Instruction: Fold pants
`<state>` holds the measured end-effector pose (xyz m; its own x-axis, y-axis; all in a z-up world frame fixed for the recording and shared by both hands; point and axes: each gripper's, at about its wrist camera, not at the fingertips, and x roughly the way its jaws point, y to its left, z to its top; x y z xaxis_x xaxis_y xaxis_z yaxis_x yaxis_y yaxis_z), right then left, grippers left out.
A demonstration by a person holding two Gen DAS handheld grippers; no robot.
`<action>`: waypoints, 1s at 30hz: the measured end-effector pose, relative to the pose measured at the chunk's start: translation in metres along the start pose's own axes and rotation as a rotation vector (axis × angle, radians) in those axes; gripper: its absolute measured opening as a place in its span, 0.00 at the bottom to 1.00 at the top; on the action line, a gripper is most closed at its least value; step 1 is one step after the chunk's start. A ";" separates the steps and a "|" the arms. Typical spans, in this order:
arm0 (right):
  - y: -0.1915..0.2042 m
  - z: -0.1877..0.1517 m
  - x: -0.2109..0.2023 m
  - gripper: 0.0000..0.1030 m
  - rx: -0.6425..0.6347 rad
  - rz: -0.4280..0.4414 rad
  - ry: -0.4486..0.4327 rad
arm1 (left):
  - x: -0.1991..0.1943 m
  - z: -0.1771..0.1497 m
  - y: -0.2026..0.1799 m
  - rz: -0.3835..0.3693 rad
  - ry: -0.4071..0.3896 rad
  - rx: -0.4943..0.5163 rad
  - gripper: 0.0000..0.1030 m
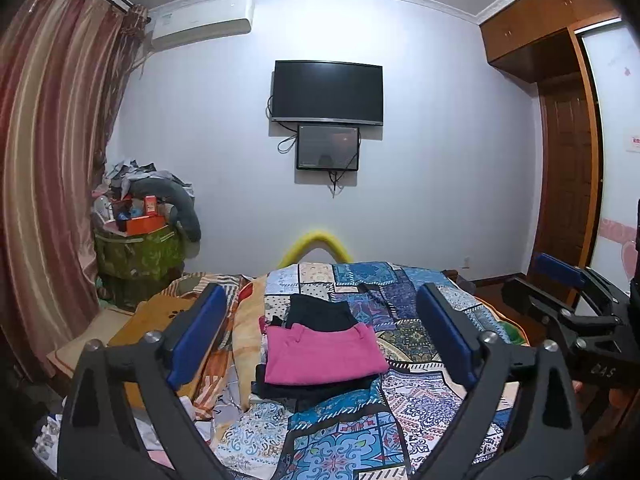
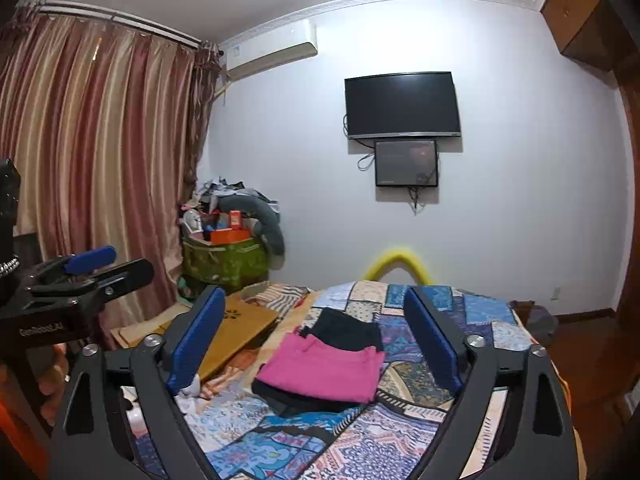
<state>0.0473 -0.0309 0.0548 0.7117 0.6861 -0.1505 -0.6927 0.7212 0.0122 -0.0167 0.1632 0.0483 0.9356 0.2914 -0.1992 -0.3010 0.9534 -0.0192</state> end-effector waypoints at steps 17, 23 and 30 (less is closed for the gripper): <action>-0.002 -0.009 -0.010 0.99 0.016 -0.007 0.004 | -0.004 -0.010 0.001 0.004 0.004 -0.011 1.00; -0.004 -0.010 -0.012 0.99 0.022 -0.009 0.007 | -0.003 -0.010 0.001 -0.001 0.010 -0.009 1.00; -0.006 -0.012 -0.014 0.99 0.029 -0.014 0.012 | -0.001 -0.010 0.001 -0.008 0.014 -0.012 1.00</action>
<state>0.0396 -0.0460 0.0451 0.7200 0.6747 -0.1625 -0.6786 0.7335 0.0386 -0.0197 0.1629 0.0386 0.9354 0.2822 -0.2130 -0.2955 0.9548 -0.0326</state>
